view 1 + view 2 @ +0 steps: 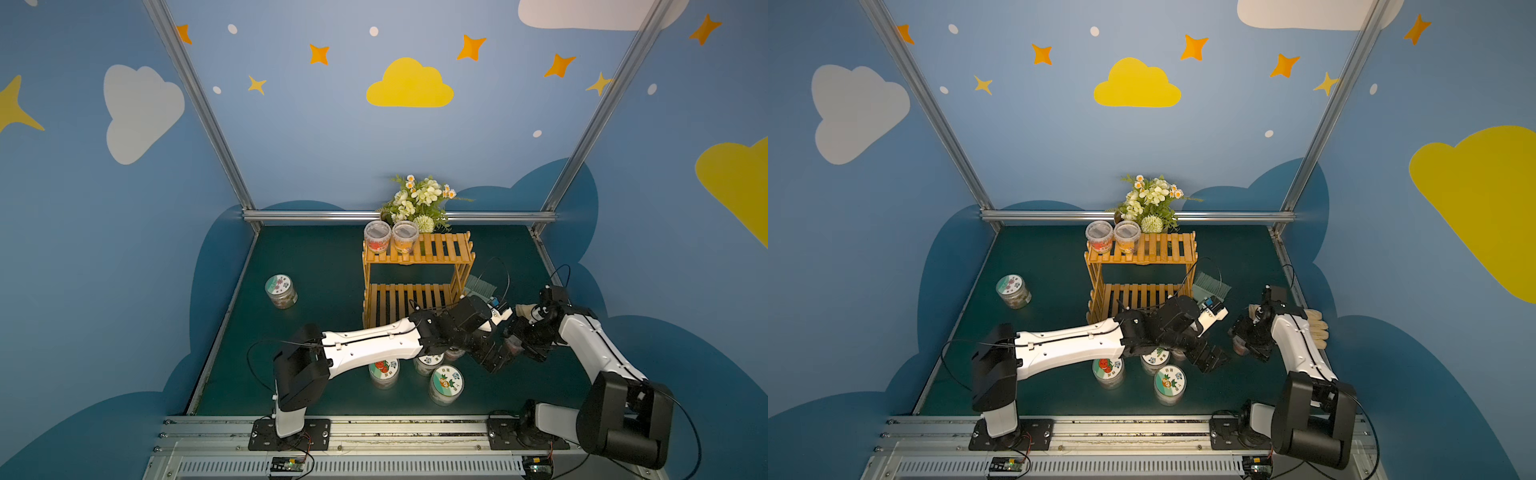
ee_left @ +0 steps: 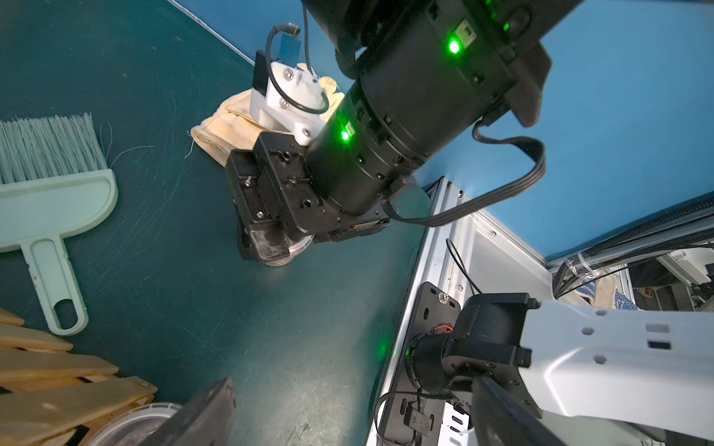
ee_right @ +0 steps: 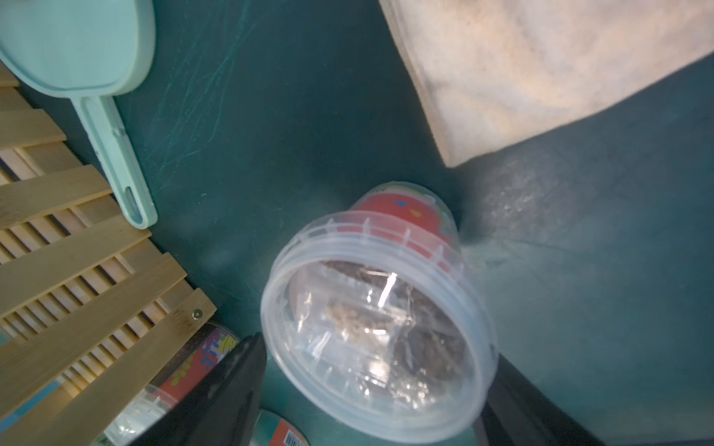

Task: Place the seed container on the shelf
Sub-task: Move the seed jar to the center of the board.

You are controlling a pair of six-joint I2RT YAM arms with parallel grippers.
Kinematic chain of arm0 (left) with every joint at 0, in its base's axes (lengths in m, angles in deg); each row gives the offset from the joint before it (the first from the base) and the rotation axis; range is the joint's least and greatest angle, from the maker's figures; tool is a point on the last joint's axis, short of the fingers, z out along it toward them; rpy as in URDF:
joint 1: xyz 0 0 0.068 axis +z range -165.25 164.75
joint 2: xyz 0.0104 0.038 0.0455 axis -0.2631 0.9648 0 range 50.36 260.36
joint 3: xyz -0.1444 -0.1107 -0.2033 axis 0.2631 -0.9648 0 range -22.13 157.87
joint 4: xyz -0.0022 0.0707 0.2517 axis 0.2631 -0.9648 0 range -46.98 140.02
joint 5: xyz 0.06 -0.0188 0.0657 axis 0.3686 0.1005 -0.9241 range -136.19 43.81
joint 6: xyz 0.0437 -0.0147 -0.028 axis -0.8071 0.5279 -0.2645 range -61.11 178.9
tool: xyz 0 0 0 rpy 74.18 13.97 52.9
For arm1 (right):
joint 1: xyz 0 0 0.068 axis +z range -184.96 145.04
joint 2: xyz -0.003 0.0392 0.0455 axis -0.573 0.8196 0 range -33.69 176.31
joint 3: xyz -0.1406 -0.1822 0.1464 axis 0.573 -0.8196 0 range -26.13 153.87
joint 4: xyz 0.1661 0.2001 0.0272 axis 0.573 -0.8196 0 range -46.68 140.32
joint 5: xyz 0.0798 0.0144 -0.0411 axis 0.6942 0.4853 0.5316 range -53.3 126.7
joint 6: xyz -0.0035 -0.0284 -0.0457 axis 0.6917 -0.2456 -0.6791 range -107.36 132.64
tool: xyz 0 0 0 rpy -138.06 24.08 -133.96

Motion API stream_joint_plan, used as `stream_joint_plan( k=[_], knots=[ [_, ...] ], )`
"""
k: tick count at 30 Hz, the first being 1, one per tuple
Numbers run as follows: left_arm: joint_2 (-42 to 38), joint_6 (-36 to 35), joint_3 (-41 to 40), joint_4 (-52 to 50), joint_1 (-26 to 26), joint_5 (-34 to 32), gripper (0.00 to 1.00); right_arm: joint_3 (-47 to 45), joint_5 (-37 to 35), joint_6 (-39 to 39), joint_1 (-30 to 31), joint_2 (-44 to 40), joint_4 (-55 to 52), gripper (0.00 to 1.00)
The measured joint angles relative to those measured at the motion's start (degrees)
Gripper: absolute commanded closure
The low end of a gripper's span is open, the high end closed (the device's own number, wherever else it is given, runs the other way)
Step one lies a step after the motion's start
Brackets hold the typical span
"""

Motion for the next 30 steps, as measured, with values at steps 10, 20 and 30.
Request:
stream_joint_plan(
  k=[10,20,30],
  knots=[
    [0.0,0.0,0.0,0.0,0.0,0.0,0.00,2.8,-2.8,-0.6,2.2,0.8,-0.2,0.06],
    [0.0,-0.2,0.3,-0.4,0.0,0.0,0.00,4.3,-5.1,-1.7,2.5,5.7,0.0,0.19],
    [0.0,-0.2,0.4,-0.9,0.0,0.0,0.00,4.3,-3.1,-3.4,5.0,5.0,0.0,0.24]
  ],
)
